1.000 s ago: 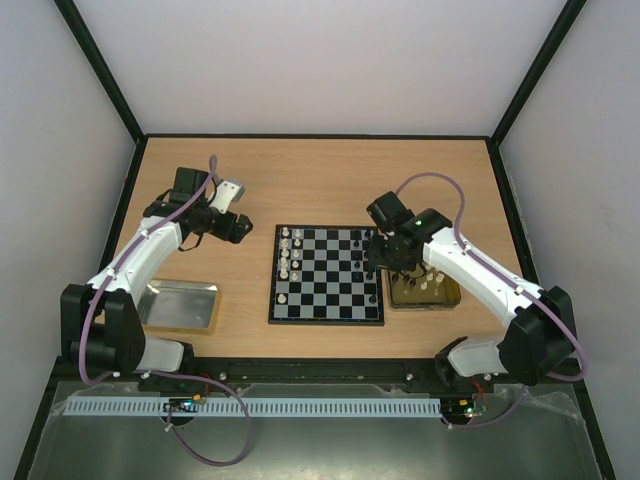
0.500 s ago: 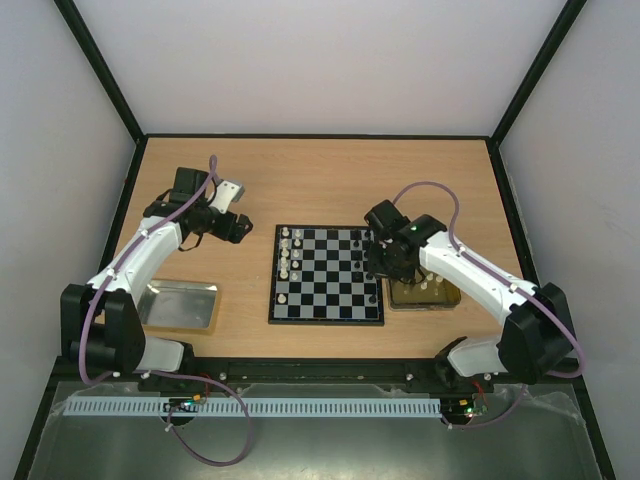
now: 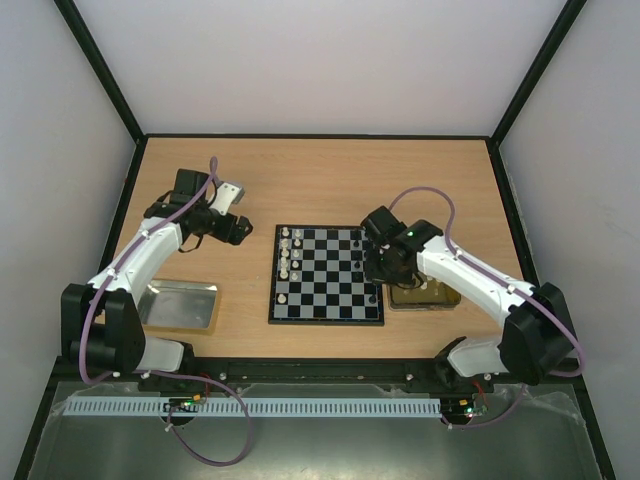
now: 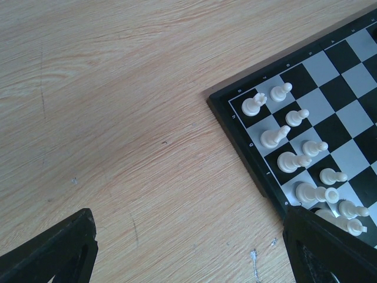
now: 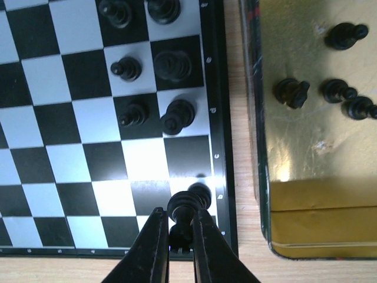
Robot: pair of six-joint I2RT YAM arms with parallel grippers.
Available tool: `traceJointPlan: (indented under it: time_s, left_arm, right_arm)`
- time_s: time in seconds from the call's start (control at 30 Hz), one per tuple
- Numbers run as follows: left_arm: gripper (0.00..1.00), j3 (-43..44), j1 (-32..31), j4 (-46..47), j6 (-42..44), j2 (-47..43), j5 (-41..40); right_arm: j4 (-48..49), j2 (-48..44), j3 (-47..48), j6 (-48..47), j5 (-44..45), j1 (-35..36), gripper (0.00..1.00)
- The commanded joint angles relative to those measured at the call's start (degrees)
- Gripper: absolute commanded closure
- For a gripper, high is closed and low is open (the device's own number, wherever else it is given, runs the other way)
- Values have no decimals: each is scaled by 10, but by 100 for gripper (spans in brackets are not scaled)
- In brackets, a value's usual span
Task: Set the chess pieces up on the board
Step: Place the chess piece on the chessboard.
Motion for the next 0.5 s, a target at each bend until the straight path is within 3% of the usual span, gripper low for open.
traceJointPlan:
  time_s: [0.0, 0.47]
  left_arm:
    - [14, -6, 2, 5, -2, -4, 0]
    - [14, -5, 2, 3, -4, -8, -1]
  right_arm:
    - [-4, -23, -14, 26, 2, 24, 93]
    - [-7, -84, -70, 76, -3, 71, 92]
